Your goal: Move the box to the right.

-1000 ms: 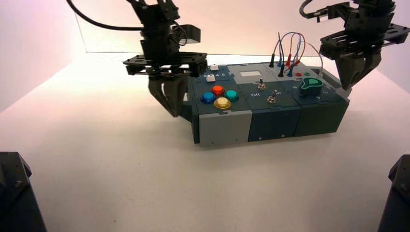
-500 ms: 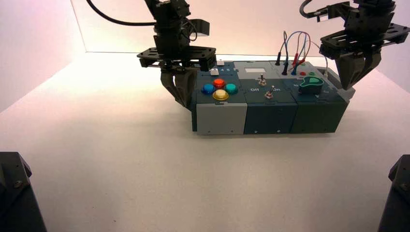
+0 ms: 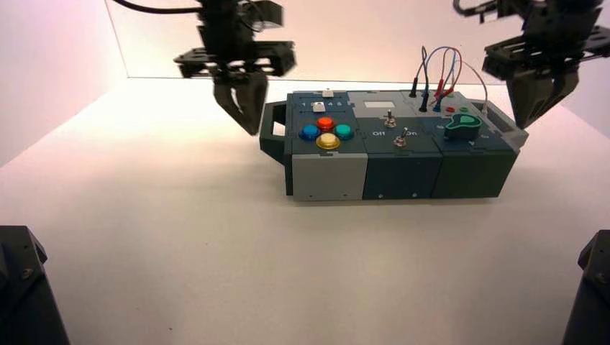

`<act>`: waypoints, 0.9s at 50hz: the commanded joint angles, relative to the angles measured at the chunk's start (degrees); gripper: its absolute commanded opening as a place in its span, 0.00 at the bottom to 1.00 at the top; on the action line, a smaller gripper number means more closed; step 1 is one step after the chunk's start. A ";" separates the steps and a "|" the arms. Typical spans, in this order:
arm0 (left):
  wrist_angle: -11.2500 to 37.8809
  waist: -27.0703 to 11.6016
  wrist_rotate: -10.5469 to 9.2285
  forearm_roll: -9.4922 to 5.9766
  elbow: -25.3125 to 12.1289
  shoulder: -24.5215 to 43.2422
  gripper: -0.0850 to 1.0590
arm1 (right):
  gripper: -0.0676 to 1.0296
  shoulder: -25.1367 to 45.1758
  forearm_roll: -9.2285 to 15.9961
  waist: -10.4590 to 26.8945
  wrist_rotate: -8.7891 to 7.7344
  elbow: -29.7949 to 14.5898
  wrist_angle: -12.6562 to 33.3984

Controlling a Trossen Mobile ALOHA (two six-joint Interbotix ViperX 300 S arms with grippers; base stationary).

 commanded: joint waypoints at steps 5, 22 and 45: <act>-2.02 4.04 -0.26 0.44 -0.88 -0.62 0.05 | 0.04 -6.42 0.97 0.09 0.44 1.32 -0.70; -3.52 4.31 -1.32 0.35 -5.89 6.77 0.05 | 0.04 -9.40 2.72 0.09 0.88 2.55 -1.76; -3.25 0.79 -1.58 -0.09 -10.81 10.90 0.05 | 0.04 -10.63 3.43 0.09 0.62 2.46 -2.11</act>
